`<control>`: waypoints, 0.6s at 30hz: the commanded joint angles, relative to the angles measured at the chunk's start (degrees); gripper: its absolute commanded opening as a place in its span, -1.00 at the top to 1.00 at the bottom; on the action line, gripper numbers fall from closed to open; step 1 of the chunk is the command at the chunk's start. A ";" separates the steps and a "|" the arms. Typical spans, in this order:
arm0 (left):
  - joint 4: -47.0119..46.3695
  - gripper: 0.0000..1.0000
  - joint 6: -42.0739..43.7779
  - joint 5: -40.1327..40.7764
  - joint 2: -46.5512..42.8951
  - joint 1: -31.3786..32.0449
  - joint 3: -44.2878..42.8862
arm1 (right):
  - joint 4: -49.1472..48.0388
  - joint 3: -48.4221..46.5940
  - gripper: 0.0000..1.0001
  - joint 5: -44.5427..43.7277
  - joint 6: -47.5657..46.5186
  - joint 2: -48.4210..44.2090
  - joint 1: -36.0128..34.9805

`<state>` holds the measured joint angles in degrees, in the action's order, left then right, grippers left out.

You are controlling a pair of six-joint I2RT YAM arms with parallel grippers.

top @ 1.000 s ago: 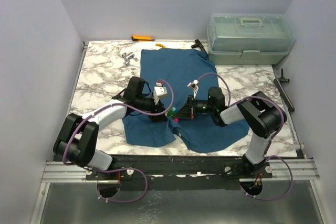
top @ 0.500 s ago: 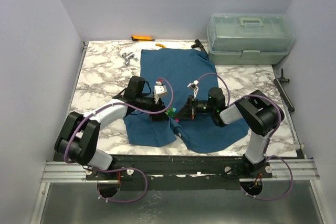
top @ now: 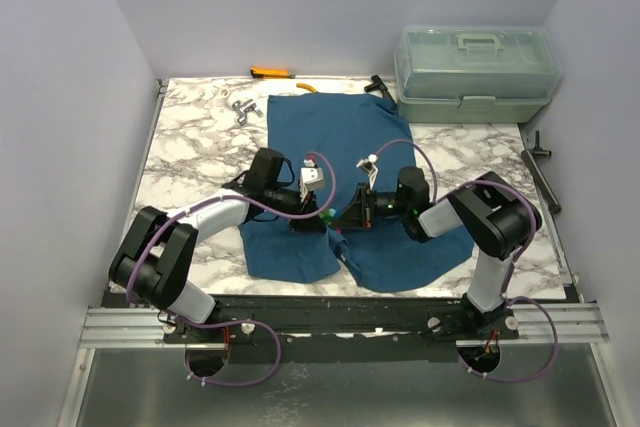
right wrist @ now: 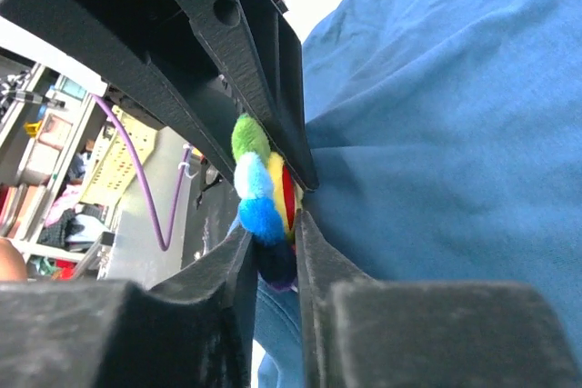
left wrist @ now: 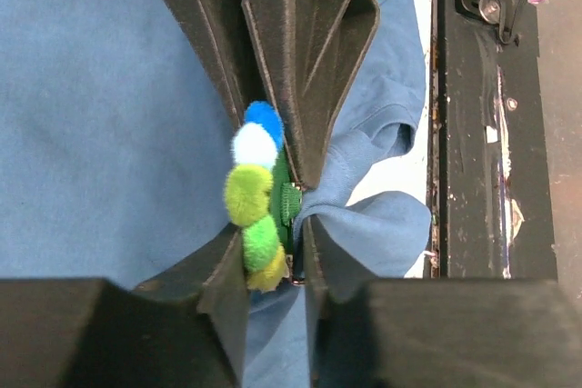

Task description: Remove the brooch from the garment

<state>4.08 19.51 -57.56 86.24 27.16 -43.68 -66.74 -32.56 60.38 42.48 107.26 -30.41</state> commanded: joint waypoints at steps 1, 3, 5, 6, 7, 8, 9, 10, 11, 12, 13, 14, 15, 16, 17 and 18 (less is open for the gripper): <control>-0.18 0.63 2.90 -0.11 -0.98 -0.61 -1.62 | 10.52 -0.40 0.43 3.58 -9.19 -5.20 -1.34; 2.33 0.75 4.69 -0.25 -1.29 -0.61 -2.03 | 19.64 -1.57 0.14 2.51 -15.72 -7.62 -1.15; 3.40 0.82 4.96 0.08 -1.68 -0.70 -1.98 | 28.70 -2.82 -0.05 1.15 -22.83 -10.05 -0.75; 3.79 0.84 5.09 0.20 -1.85 -0.70 -2.03 | 33.27 -3.63 -0.11 0.32 -25.91 -11.43 -0.53; 4.23 0.86 5.16 0.25 -1.94 -0.70 -2.07 | 37.46 -4.44 -0.19 -0.79 -29.20 -12.87 -0.43; 4.35 0.87 4.97 0.48 -1.98 -0.70 -2.05 | 40.22 -5.07 -0.24 -1.55 -31.62 -13.63 -0.39; 4.43 0.88 4.64 0.53 -1.91 -0.70 -2.07 | 43.27 -5.93 -0.28 -2.19 -33.24 -14.04 -0.42; 4.46 0.88 4.22 0.66 -1.82 -0.71 -2.26 | 44.78 -6.38 -0.32 -3.61 -34.40 -14.23 -0.42; 4.49 0.88 3.90 0.60 -1.64 -0.71 -2.50 | 44.69 -6.20 -0.37 -4.57 -34.39 -14.27 -0.51; 4.44 0.88 3.56 0.69 -1.40 -0.70 -2.68 | 43.54 -5.86 -0.40 -5.50 -33.59 -14.21 -0.56; 4.38 0.88 2.91 0.94 -1.13 -0.70 -3.08 | 42.46 -5.62 -0.42 -6.34 -32.74 -14.20 -0.71; 4.36 0.88 2.13 1.27 -0.64 -0.70 -3.52 | 41.70 -5.62 -0.43 -7.15 -31.87 -14.28 -1.01; 4.36 0.88 1.18 1.67 -0.18 -0.70 -4.10 | 41.06 -5.70 -0.46 -7.82 -31.09 -14.21 -1.37; 4.31 0.88 0.61 1.98 0.26 -0.70 -4.43 | 40.90 -6.04 -0.47 -8.40 -30.49 -14.19 -1.83; 4.36 0.88 0.35 1.98 0.52 -0.70 -4.57 | 41.05 -6.35 -0.47 -8.96 -30.08 -14.10 -2.24; 4.36 0.88 0.28 1.97 0.67 -0.70 -4.57 | 41.11 -6.68 -0.48 -9.62 -29.66 -14.07 -2.86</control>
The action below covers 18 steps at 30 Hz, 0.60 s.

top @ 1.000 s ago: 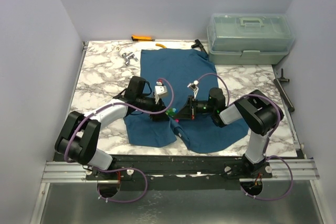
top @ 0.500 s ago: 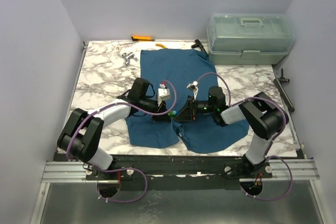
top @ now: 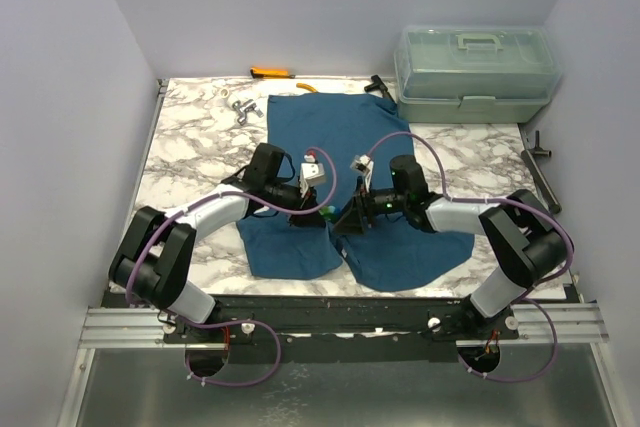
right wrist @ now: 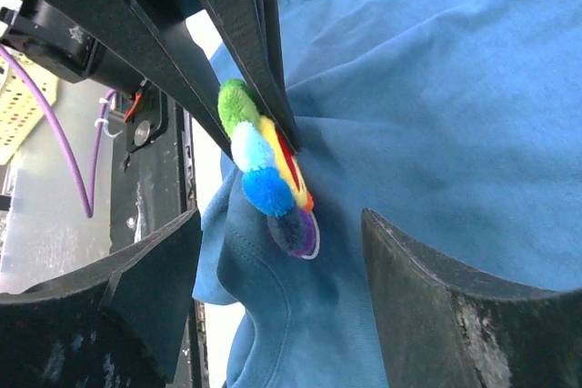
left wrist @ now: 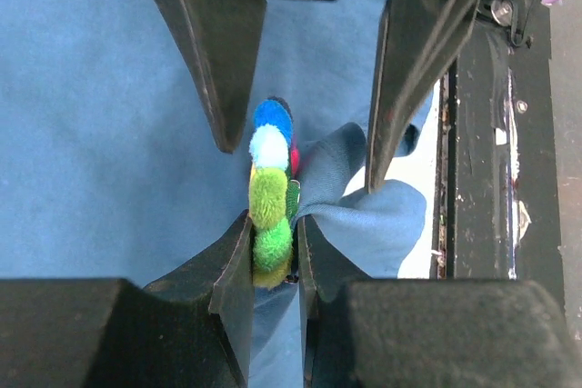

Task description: Remove the brooch from the garment

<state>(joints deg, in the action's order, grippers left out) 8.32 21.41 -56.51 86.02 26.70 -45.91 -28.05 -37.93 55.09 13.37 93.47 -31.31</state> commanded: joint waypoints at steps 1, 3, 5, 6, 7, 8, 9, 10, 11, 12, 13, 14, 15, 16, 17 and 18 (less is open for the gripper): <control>-0.01 0.88 -1.90 0.98 0.97 -0.24 -2.43 | 2.61 -1.62 -0.48 -4.99 -0.22 -0.10 -2.43; -0.31 0.88 -2.78 1.19 1.53 -0.24 -2.69 | 2.58 -2.08 -0.48 -6.01 0.70 0.24 -3.12; -0.45 0.88 -3.45 1.72 1.83 -0.24 -2.87 | 2.13 -2.25 -0.48 -6.37 1.21 0.60 -3.39; -0.53 0.88 -3.71 1.83 2.01 -0.24 -2.93 | 2.12 -2.33 -0.48 -6.56 1.30 0.74 -3.53; -0.60 0.88 -3.82 1.86 2.08 -0.24 -3.04 | 2.20 -2.44 -0.48 -6.70 1.20 0.86 -3.65; -0.57 0.88 -3.93 1.89 2.12 -0.24 -3.04 | 2.43 -2.54 -0.48 -7.21 1.11 0.97 -3.70; -0.58 0.88 -3.98 1.89 2.14 -0.24 -3.05 | 2.81 -2.70 -0.47 -8.08 0.81 1.13 -3.84; -0.58 0.88 -4.07 1.64 2.12 -0.24 -3.12 | 3.27 -2.88 -0.44 -9.27 0.51 1.21 -3.87; -0.58 0.88 -4.22 1.58 2.08 -0.24 -3.13 | 3.54 -3.13 -0.40 -10.47 0.21 1.46 -3.93; -0.58 0.88 -4.50 1.63 2.09 -0.24 -3.23 | 4.04 -3.46 -0.38 -11.37 -0.13 1.63 -3.93; -0.58 0.88 -4.80 1.60 2.09 -0.24 -3.37 | 4.57 -3.79 -0.34 -12.19 -0.27 2.02 -3.92; -0.57 0.88 -5.05 1.58 2.07 -0.24 -3.48 | 4.72 -4.06 -0.30 -12.41 -0.45 2.33 -3.98; -0.58 0.88 -5.23 1.59 2.03 -0.24 -3.57 | 5.28 -4.39 -0.21 -12.77 -0.82 2.57 -4.01; -0.63 0.86 -5.32 1.50 1.93 -0.24 -3.57 | 5.64 -4.56 -0.09 -13.17 -1.33 2.68 -4.12; -0.47 0.84 -5.33 1.54 1.76 -0.24 -3.57 | 6.09 -4.78 0.07 -13.42 -1.94 2.76 -4.20; -0.19 0.77 -5.30 1.58 1.69 -0.24 -3.70 | 6.71 -4.84 0.20 -13.64 -2.67 2.79 -4.20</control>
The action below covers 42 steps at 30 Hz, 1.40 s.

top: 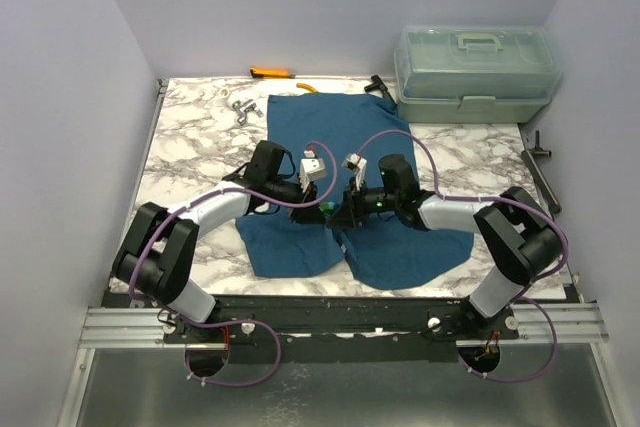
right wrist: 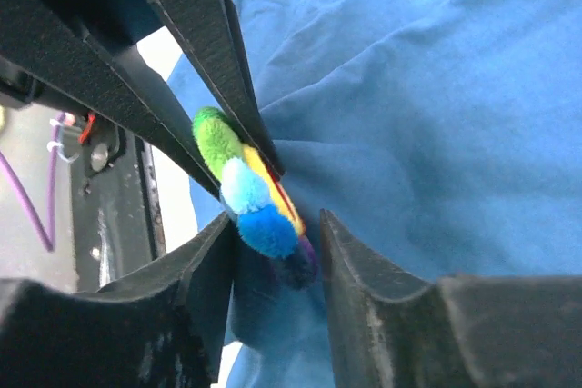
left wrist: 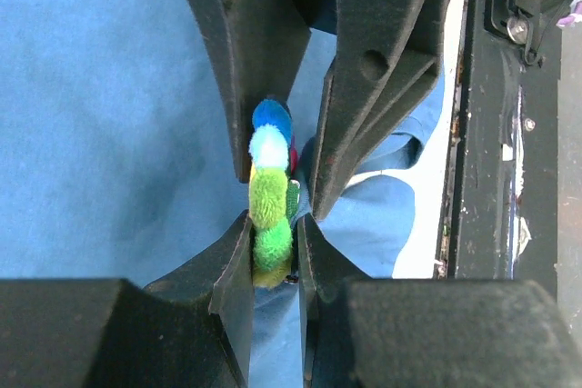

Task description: Remove the brooch from the garment

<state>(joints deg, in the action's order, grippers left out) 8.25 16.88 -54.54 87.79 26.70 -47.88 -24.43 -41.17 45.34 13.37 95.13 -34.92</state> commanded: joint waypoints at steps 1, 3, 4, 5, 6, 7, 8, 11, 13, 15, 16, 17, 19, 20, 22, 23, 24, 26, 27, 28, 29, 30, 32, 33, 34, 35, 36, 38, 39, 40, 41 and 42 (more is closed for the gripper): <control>0.36 0.68 -0.53 -0.42 -0.30 -0.24 -1.85 | 3.42 -1.66 0.38 -4.07 -3.10 1.12 -0.57; 2.20 0.35 0.92 -0.74 -0.48 -0.33 -2.26 | 4.00 -1.53 0.60 -3.71 -4.02 0.95 -0.59; 3.54 0.17 1.93 -0.81 -0.68 -0.44 -2.43 | 3.70 -1.25 0.72 -3.19 -4.18 0.84 -0.59; 4.58 0.05 3.15 -0.78 -0.91 -0.86 -2.63 | 3.46 -0.99 0.83 -2.73 -4.22 0.70 -0.59; 5.41 -0.06 3.86 -0.95 -1.11 -1.55 -2.66 | 3.13 -0.72 0.93 -2.38 -4.28 0.52 -0.59; 6.01 -0.13 4.67 -1.60 -1.47 -2.43 -2.62 | 2.43 -0.31 0.99 -2.07 -4.08 0.23 -0.48; 6.41 -0.16 5.28 -2.26 -1.89 -3.50 -2.33 | 1.15 0.24 0.99 -1.81 -3.35 -0.01 -0.48; 6.34 -0.18 6.72 -3.88 -3.53 -6.54 -0.67 | -3.08 1.62 0.99 0.53 -0.63 -0.20 -0.30; 6.12 -0.18 7.17 -5.75 -4.13 -8.40 0.48 | -6.46 2.57 0.99 1.87 1.48 0.13 -0.23; 5.71 -0.18 7.34 -7.90 -4.66 -10.19 1.46 | -9.68 3.31 0.99 2.98 3.81 0.50 -0.10; 5.14 -0.18 7.42 -8.86 -5.01 -10.93 2.07 | -11.49 3.65 0.99 3.59 4.91 0.90 -0.07; 4.38 -0.17 7.45 -9.73 -5.42 -11.44 2.65 | -13.17 4.03 0.99 4.38 6.38 1.21 -0.02; 2.20 -0.12 7.56 -10.60 -6.37 -11.93 4.12 | -17.87 5.11 0.99 5.78 9.73 1.77 0.15; 1.04 -0.09 7.84 -10.94 -6.81 -11.85 5.01 | -21.01 5.71 0.99 6.50 11.77 2.09 0.21; -1.90 -0.02 6.71 -11.11 -7.33 -11.85 6.17 | -23.45 6.14 0.99 7.38 13.68 2.61 0.29; -2.90 0.01 6.42 -10.96 -7.31 -11.89 6.43 | -24.30 6.15 0.99 8.00 14.24 2.80 0.38; -3.50 0.05 6.31 -10.85 -7.34 -11.88 6.63 | -25.12 6.27 0.99 8.17 14.84 2.90 0.46; -4.65 0.10 6.07 -10.89 -7.25 -11.85 6.70 | -26.76 6.62 0.99 8.84 15.97 3.03 0.68; -5.14 0.10 5.99 -11.00 -7.24 -11.76 6.83 | -27.83 6.86 0.99 8.95 16.76 3.12 0.83; -5.40 0.10 5.86 -11.02 -7.27 -11.67 6.92 | -29.14 7.06 0.99 9.35 17.91 3.32 1.00; -5.67 0.10 5.75 -11.02 -7.26 -11.58 6.96 | -30.65 7.24 0.99 9.73 19.20 3.54 1.14; -5.90 0.10 5.68 -11.08 -7.18 -11.50 6.95 | -31.67 7.38 0.99 10.02 20.15 3.80 1.26; -7.07 0.10 4.92 -11.40 -7.03 -11.33 7.21 | -33.40 7.55 0.99 10.40 21.79 4.45 1.46; -7.80 0.10 4.39 -11.78 -6.96 -11.25 7.39 | -34.09 7.54 0.99 10.61 22.51 4.79 1.50; -7.98 0.10 4.07 -11.92 -6.93 -10.94 7.48 | -34.84 7.59 0.99 10.89 23.23 5.28 1.52; -7.98 0.10 3.85 -12.22 -6.94 -10.61 7.60 | -35.76 7.63 0.99 11.11 24.30 5.73 1.69; -7.98 0.10 3.76 -12.48 -7.04 -10.17 7.58 | -36.94 7.66 0.99 11.45 25.18 6.34 1.83; -7.99 0.10 3.38 -12.94 -6.94 -9.29 7.70 | -38.41 7.61 0.99 11.70 26.74 7.03 1.97; -7.98 0.10 3.18 -13.12 -6.88 -8.89 7.63 | -38.91 7.55 0.99 11.90 27.16 7.30 2.04; -7.99 0.10 3.03 -13.08 -6.77 -8.62 7.61 | -39.21 7.57 0.99 11.97 27.45 7.41 2.05; -7.99 0.10 2.98 -13.13 -6.73 -8.39 7.61 | -39.39 7.55 0.99 12.01 27.74 7.57 2.13; -7.98 0.10 2.85 -13.16 -6.67 -8.34 7.43 | -39.55 7.57 0.99 11.98 27.94 7.67 2.13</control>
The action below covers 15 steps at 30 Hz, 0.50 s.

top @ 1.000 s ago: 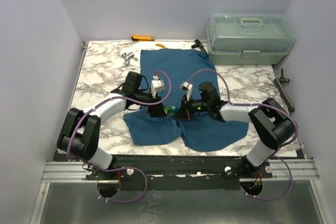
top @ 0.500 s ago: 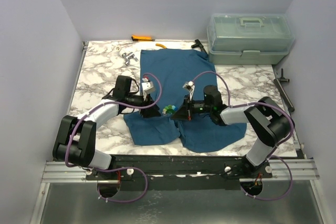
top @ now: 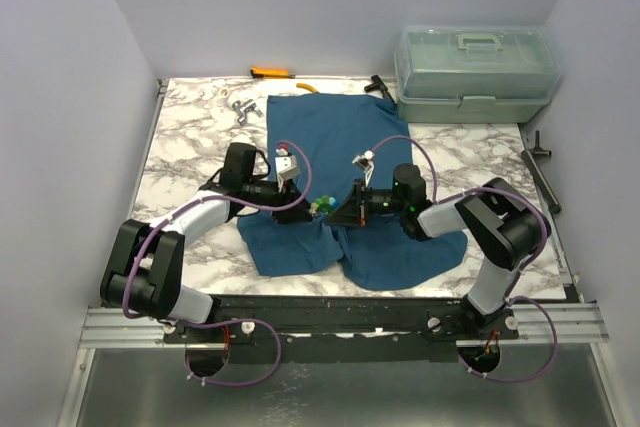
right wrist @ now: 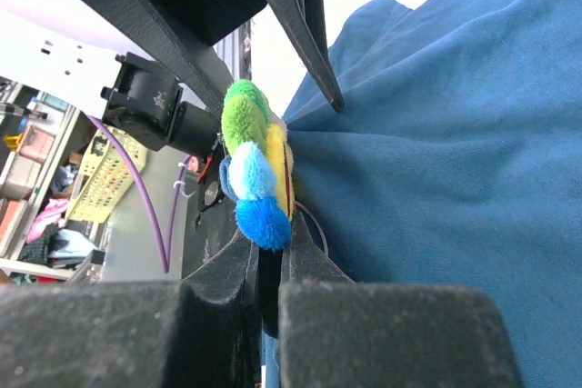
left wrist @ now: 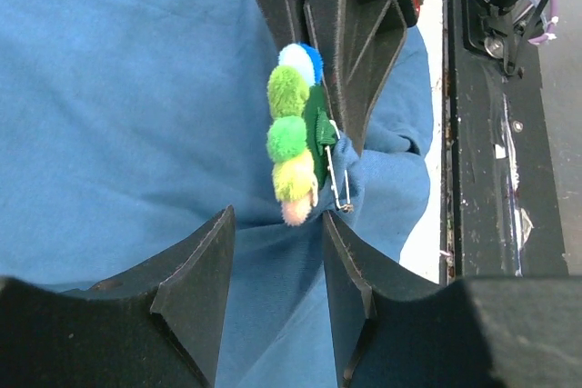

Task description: Remove the brooch from the garment

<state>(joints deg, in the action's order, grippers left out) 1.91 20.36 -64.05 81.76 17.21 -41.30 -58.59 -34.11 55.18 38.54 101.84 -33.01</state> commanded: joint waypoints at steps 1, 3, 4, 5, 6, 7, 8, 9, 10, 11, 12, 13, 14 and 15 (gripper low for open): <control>-1.65 0.12 -0.75 -3.79 -0.47 1.21 0.79 | -5.59 0.46 0.99 2.35 3.00 1.06 0.33; -1.65 0.16 -1.09 -3.74 -0.35 1.63 0.60 | -6.94 0.55 0.99 2.75 4.31 1.48 0.43; -1.65 0.18 -1.18 -3.84 -0.28 1.88 0.60 | -7.54 0.58 0.99 3.01 5.22 1.81 0.41; -1.65 0.21 -1.33 -3.89 -0.08 2.07 0.61 | -8.26 0.48 0.99 3.32 5.86 2.10 0.52; -1.65 0.23 -1.50 -3.87 0.02 2.19 0.56 | -8.99 0.50 0.99 3.60 6.65 2.45 0.59; -3.00 0.27 -1.63 -3.88 0.14 2.17 0.67 | -9.54 0.48 0.99 3.79 7.08 2.71 0.69; -3.14 0.31 -1.75 -3.75 0.15 2.21 0.69 | -9.78 0.49 0.99 3.84 7.37 2.83 0.81; -3.22 0.35 -1.72 -3.63 0.02 2.21 0.77 | -9.87 0.60 0.99 3.85 7.40 2.84 0.89; -3.31 0.37 -1.73 -3.47 -0.12 2.19 0.77 | -9.87 0.67 0.99 3.88 7.22 2.71 0.93; -3.32 0.38 -1.73 -3.39 -0.31 2.13 0.78 | -9.35 0.82 0.99 3.76 6.73 2.42 0.94; -3.32 0.38 -1.81 -3.21 -0.43 2.00 0.78 | -8.04 0.88 0.99 3.51 5.34 1.86 0.96; -3.32 0.38 -1.90 -3.09 -0.60 1.59 0.71 | -6.54 0.96 0.99 3.16 3.58 1.05 0.94; -3.32 0.38 -1.99 -3.09 -0.71 1.20 0.64 | -4.64 1.13 0.99 2.87 1.92 0.14 0.95; -3.32 0.38 -1.99 -3.16 -0.89 0.65 0.61 | -3.31 1.23 0.99 2.67 0.15 -0.88 0.96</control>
<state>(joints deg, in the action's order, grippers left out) 0.25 18.46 -65.01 81.76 19.00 -41.30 -64.03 -33.78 57.10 43.79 103.70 -32.14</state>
